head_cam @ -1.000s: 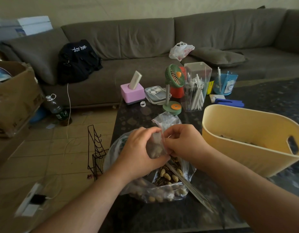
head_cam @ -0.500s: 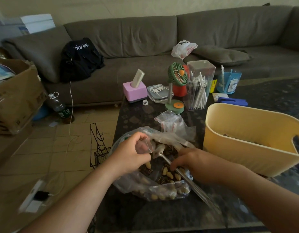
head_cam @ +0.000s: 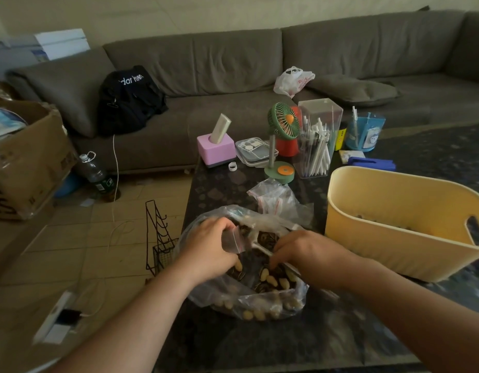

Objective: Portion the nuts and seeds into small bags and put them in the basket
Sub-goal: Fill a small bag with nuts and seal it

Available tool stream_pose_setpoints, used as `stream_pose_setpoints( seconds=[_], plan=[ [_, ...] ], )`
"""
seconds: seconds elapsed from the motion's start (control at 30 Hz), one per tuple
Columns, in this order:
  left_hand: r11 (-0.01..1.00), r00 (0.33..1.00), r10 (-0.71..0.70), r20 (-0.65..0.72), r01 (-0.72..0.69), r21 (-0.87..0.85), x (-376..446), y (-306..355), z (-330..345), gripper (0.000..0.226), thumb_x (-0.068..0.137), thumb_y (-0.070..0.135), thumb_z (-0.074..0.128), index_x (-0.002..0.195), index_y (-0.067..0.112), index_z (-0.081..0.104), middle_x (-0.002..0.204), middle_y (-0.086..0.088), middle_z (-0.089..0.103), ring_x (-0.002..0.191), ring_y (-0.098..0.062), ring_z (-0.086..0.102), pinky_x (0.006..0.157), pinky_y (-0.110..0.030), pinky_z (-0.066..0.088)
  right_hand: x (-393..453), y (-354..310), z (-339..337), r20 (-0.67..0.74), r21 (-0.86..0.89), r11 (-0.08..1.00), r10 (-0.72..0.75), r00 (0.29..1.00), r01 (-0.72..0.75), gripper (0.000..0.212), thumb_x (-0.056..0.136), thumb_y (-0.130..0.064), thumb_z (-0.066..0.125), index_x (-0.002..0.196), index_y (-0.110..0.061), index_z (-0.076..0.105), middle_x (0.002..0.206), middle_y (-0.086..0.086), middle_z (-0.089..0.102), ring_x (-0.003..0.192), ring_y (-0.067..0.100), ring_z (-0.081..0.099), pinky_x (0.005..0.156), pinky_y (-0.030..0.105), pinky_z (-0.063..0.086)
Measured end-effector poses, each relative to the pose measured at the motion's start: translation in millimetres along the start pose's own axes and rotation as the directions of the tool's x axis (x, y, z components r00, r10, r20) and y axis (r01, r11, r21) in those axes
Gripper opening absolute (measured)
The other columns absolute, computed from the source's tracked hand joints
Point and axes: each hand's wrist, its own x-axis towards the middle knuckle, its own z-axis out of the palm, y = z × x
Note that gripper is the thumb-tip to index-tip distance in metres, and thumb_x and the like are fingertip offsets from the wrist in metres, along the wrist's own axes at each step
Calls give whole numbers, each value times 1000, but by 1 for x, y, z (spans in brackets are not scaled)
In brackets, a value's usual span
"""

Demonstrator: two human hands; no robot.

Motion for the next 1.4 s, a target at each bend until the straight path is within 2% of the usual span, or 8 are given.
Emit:
stream_pose_setpoints(
  seconds=[0.23, 0.43, 0.7, 0.77, 0.9, 1.13, 1.27, 1.4],
  plan=[
    [983, 997, -14, 72, 0, 185, 11, 2, 6, 39, 93, 40, 67, 131, 37, 56, 163, 7, 35, 152, -24, 30, 126, -46, 24, 4, 6, 6, -322, 187, 982, 90, 943, -30, 37, 96, -8, 71, 127, -28, 75, 127, -7, 69, 116, 5, 65, 102, 24, 53],
    [980, 979, -142, 143, 119, 159, 20, 1, 11, 39, 94, 45, 64, 131, 36, 63, 148, 4, 52, 144, -25, 42, 120, -48, 39, 3, 11, 3, -436, 187, 978, 164, 885, -89, 36, 100, -11, 69, 132, -26, 71, 129, -7, 64, 117, 8, 65, 96, 26, 56],
    [983, 997, -51, 64, 62, -170, 14, 20, 6, 27, 94, 30, 73, 116, 44, 68, 110, 20, 65, 94, 0, 63, 80, -27, 56, 1, 21, -3, -422, 153, 975, 214, 881, -163, 67, 82, -6, 87, 140, -31, 65, 141, -11, 60, 126, 9, 62, 105, 30, 54],
    [985, 1000, -8, 10, 10, -175, 10, 23, 1, 28, 92, 29, 73, 114, 46, 69, 112, 21, 68, 99, -1, 65, 88, -33, 59, 2, 22, -4, -456, 166, 979, 185, 870, -121, 49, 93, -11, 77, 138, -29, 67, 137, -10, 64, 123, 7, 64, 104, 26, 53],
    [996, 994, -35, 101, 43, -74, 7, 14, -3, 29, 90, 29, 76, 115, 43, 74, 160, 18, 47, 145, -13, 46, 122, -45, 40, 5, 15, -6, -473, 181, 979, 172, 864, -96, 36, 102, -17, 68, 136, -30, 69, 133, -9, 68, 122, 4, 62, 104, 7, 41],
    [983, 994, -75, 82, 88, -162, 5, 7, -3, 40, 81, 35, 85, 110, 48, 60, 111, 22, 66, 104, -4, 64, 94, -42, 60, 13, 21, 9, -304, -26, 991, 116, 945, -130, 81, 89, -20, 81, 154, -47, 41, 154, -15, 51, 139, 7, 51, 113, 31, 47],
    [978, 993, -100, 70, 111, -174, 3, 8, 0, 38, 79, 46, 81, 105, 49, 54, 110, 21, 64, 102, -8, 64, 93, -45, 59, 11, 7, 6, -232, -13, 991, 126, 965, -132, 72, 101, -11, 64, 161, -39, 35, 164, -6, 41, 150, 14, 39, 121, 29, 33],
    [963, 989, -129, 74, 143, -230, 3, 7, -1, 38, 81, 48, 77, 110, 45, 53, 110, 19, 65, 103, -8, 64, 96, -44, 58, 7, 1, -6, -238, 33, 994, 106, 966, -101, 47, 106, -26, 58, 152, -33, 51, 147, -5, 61, 131, 10, 57, 109, 30, 49]
  ],
)
